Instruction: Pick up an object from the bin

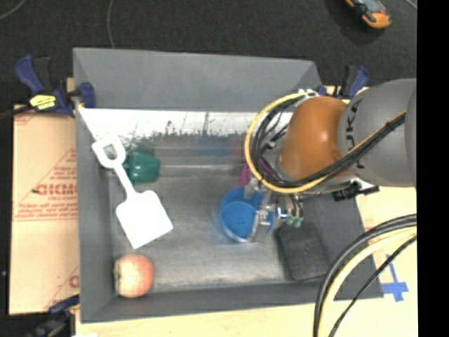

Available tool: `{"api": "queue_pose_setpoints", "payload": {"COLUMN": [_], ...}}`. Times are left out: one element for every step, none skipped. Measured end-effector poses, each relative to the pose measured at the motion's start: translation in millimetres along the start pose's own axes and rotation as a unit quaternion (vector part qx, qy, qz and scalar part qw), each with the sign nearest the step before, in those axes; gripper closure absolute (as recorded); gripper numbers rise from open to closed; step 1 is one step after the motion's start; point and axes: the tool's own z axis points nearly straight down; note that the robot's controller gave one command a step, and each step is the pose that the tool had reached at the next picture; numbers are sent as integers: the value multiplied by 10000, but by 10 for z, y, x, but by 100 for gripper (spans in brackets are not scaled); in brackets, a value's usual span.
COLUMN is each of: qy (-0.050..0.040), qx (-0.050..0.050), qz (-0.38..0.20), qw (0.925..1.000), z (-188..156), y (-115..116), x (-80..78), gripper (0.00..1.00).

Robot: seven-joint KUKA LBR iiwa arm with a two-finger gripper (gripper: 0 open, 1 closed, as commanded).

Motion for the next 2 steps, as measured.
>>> {"api": "queue_pose_setpoints", "payload": {"qy": [-10, -46], "qx": [-11, 0], "qz": [-1071, -1054], "qw": [9942, 9944], "z": [287, 371], "y": [44, 33], "x": [-834, -799], "gripper": [0, 0]}}
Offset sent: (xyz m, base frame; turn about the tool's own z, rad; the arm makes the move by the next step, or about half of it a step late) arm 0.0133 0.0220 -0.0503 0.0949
